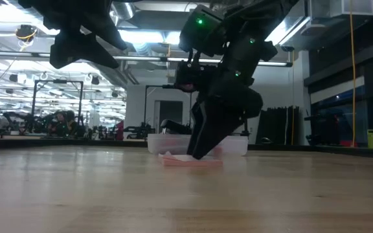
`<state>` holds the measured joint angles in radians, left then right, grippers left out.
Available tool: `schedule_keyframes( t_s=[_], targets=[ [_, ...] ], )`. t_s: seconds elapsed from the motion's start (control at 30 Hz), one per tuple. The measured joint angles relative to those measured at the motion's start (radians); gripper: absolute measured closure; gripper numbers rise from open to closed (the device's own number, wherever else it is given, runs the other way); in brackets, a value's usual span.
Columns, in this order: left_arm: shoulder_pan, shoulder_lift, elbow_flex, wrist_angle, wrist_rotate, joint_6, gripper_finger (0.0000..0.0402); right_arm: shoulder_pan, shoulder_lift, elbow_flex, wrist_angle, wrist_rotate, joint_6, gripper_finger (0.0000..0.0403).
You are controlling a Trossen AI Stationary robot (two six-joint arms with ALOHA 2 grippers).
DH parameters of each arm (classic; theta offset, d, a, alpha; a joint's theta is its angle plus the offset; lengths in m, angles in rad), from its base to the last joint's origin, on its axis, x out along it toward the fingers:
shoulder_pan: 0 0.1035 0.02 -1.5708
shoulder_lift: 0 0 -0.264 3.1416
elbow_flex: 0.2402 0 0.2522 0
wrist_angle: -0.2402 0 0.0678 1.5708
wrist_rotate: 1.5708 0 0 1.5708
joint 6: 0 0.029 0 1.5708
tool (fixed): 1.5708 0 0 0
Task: Pack school essentials
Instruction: Put the pink sticky notes into the supply box
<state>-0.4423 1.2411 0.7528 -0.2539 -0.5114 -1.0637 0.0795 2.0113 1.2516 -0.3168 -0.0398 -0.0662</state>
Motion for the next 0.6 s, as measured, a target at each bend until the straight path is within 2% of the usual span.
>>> schedule_keyframes(
  t_s=[0.1, 0.27, 0.43, 0.6],
  targets=[
    [0.000, 0.000, 0.000, 0.000, 0.000, 0.000, 0.0237, -0.002, 0.004, 0.000, 0.003, -0.011, -0.007, 0.0152],
    [0.000, 0.000, 0.000, 0.000, 0.000, -0.001, 0.0237, -0.004, 0.026, 0.001, 0.013, -0.136, -0.023, 0.0152],
    [0.000, 0.000, 0.000, 0.003, 0.000, -0.004, 0.0237, -0.004, 0.064, 0.005, 0.016, -0.144, 0.026, 0.0152],
    [0.000, 0.000, 0.000, 0.003, 0.000, -0.007, 0.0237, -0.002, 0.072, 0.006, 0.026, -0.106, 0.086, 0.0164]
  ],
)
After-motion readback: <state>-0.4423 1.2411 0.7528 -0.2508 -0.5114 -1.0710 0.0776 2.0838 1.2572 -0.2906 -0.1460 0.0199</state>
